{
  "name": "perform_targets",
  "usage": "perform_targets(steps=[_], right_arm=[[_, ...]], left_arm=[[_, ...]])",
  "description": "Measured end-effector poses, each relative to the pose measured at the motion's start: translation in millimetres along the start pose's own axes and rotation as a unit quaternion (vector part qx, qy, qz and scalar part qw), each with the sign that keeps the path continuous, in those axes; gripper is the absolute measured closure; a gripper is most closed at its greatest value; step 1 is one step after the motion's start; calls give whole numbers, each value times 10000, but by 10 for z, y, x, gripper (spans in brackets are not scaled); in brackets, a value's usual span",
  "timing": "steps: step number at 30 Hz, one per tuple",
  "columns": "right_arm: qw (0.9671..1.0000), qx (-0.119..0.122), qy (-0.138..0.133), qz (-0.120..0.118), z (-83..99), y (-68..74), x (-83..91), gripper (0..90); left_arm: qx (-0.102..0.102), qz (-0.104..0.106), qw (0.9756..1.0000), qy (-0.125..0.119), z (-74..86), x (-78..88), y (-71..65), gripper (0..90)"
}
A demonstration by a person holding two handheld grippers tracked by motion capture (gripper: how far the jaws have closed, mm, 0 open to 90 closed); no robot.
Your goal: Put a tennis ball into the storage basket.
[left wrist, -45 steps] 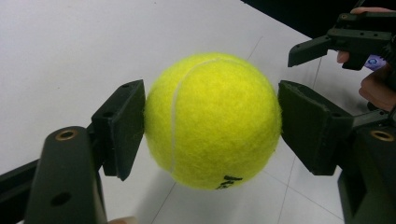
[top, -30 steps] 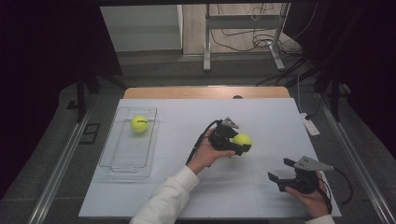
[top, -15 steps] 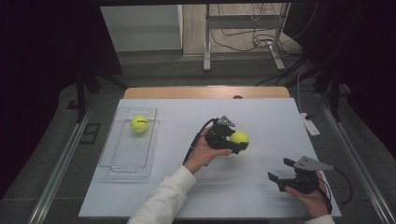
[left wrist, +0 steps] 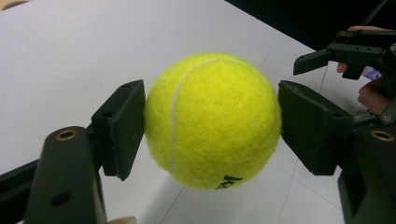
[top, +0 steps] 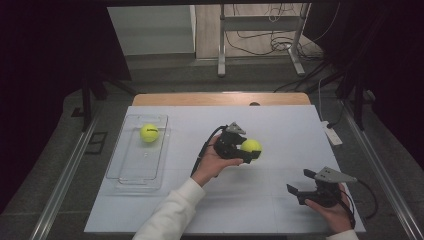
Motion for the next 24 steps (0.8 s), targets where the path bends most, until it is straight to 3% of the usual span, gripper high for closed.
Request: perform_targets(steps=[24], right_arm=[[10000, -21, -24, 50, -8, 12, 1, 125]], left_arm=[[62, -276, 9994, -202, 144, 346, 124, 276]])
Point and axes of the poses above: each handheld gripper's, and its own axes: x roughly backward along the jaws, z roughly out of its underside, y roughly to its left, the point moved 1 cm from there along -x, roughly forward along the jaws, and after that the axes turned 5 degrees about -y, right-handed, at the moved point
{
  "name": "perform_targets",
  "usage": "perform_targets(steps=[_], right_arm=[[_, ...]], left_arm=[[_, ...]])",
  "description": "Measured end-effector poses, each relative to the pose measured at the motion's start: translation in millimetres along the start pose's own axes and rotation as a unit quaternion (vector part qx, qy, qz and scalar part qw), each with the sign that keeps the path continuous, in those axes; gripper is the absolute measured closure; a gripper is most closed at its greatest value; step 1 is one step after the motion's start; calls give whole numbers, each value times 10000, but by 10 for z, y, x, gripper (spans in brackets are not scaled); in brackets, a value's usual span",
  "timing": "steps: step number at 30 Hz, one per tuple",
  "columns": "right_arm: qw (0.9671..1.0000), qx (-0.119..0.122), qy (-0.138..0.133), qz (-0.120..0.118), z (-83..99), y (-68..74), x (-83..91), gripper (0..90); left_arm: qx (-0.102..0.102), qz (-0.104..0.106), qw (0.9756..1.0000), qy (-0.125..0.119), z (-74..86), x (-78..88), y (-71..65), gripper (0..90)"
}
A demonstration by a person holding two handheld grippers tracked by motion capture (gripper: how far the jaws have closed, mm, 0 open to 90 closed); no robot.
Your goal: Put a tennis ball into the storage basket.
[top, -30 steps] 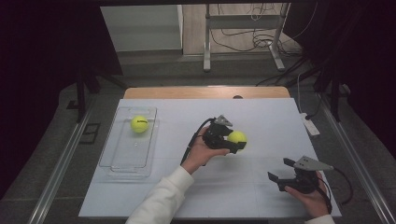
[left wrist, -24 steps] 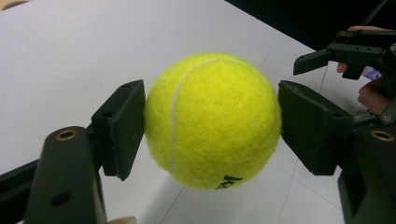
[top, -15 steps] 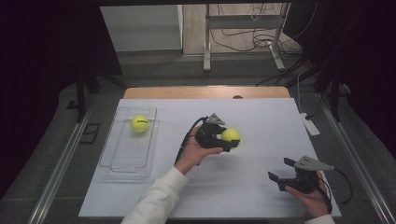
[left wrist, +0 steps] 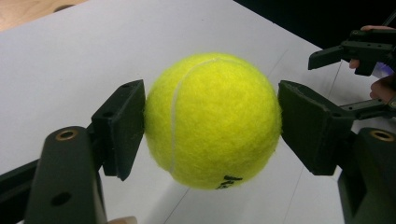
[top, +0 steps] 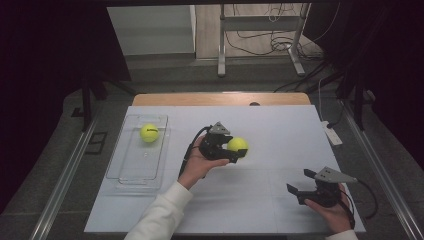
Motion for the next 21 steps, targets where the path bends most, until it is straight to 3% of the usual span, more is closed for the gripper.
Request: perform_targets(steps=[21], right_arm=[[10000, 15, 36, 18, 5, -4, -4, 126]], left_arm=[[74, -128, 9999, -57, 101, 181, 124, 276]])
Point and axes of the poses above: each handheld gripper's, and its own axes: x roughly backward along the jaws, z roughly out of its underside, y roughly to its left, the point moved 1 cm from there along -x, roughly forward along the jaws, and after that the axes turned 5 degrees about -y, right-handed, at the moved point
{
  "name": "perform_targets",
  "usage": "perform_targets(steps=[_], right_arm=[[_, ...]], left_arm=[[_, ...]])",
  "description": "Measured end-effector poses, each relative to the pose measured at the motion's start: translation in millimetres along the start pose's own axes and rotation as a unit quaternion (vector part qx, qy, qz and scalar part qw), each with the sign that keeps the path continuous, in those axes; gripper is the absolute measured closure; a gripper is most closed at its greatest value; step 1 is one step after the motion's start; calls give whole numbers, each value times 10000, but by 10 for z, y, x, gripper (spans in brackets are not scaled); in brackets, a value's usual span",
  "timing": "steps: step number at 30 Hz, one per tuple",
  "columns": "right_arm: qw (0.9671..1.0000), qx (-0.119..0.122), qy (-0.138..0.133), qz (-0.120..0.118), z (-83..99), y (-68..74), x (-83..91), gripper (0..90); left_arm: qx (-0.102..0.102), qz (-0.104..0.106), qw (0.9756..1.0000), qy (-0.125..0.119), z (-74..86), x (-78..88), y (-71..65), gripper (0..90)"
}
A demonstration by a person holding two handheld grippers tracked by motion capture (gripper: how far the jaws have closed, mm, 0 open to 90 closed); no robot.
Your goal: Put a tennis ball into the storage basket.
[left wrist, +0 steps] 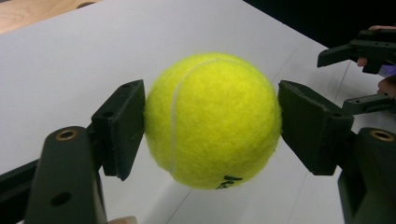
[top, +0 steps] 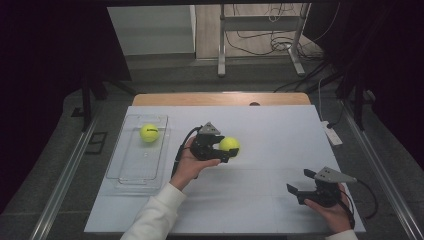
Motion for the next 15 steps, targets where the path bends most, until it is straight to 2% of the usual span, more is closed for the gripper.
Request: perform_targets(steps=[15], right_arm=[[10000, 16, 12, -9, 1, 3, -4, 126]], left_arm=[[106, -118, 9998, -97, 19, 122, 90, 276]])
Point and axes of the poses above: each handheld gripper's, and its own axes: x roughly backward along the jaws, z roughly out of its underside, y roughly to its left, the point moved 1 cm from there along -x, roughly forward along the jaws, and after that the axes turned 5 degrees about -y, right-handed, at the moved point
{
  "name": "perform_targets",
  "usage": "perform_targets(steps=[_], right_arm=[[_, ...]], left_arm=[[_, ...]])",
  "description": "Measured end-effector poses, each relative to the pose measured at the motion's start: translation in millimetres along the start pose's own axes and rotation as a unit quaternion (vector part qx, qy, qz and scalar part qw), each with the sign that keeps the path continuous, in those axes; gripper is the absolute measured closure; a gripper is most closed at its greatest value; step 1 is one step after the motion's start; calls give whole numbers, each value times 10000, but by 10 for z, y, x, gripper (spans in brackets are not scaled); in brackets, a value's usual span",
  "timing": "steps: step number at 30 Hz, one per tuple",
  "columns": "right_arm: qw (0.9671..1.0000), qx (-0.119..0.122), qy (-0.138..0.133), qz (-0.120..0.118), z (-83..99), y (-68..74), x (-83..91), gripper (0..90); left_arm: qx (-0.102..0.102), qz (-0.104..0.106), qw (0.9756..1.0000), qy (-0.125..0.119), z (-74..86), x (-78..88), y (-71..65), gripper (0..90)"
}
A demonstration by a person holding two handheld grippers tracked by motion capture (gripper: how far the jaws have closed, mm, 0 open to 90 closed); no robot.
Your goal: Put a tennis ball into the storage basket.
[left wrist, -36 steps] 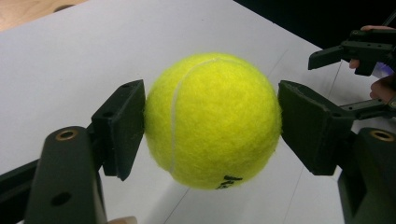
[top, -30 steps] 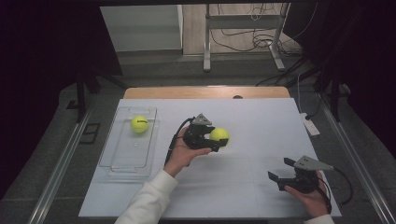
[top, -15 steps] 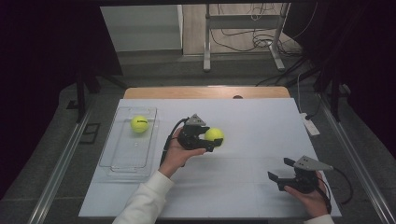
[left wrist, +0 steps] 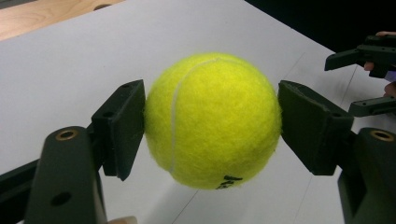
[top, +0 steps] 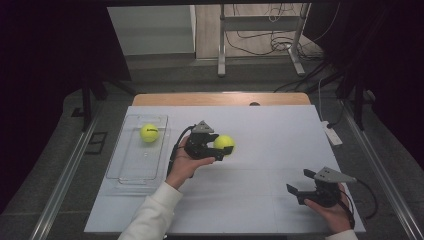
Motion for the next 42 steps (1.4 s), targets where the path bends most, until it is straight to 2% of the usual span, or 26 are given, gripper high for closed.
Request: perform_targets(steps=[14, 42], right_arm=[[10000, 2, -6, -2, 0, 2, 1, 127], [10000, 29, -5, 11, -4, 3, 0, 130]], left_arm=[[37, -88, 9999, -85, 8, 102, 36, 276], [233, -355, 9984, -360, 1, 383, 254, 276]])
Point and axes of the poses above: each handheld gripper's, and its own axes: x roughly backward along the jaws, z roughly out of its underside, y roughly to its left, the point moved 1 cm from there along -x, roughly forward along the jaws, and after that the axes turned 5 degrees about -y, right-handed, at the moved point
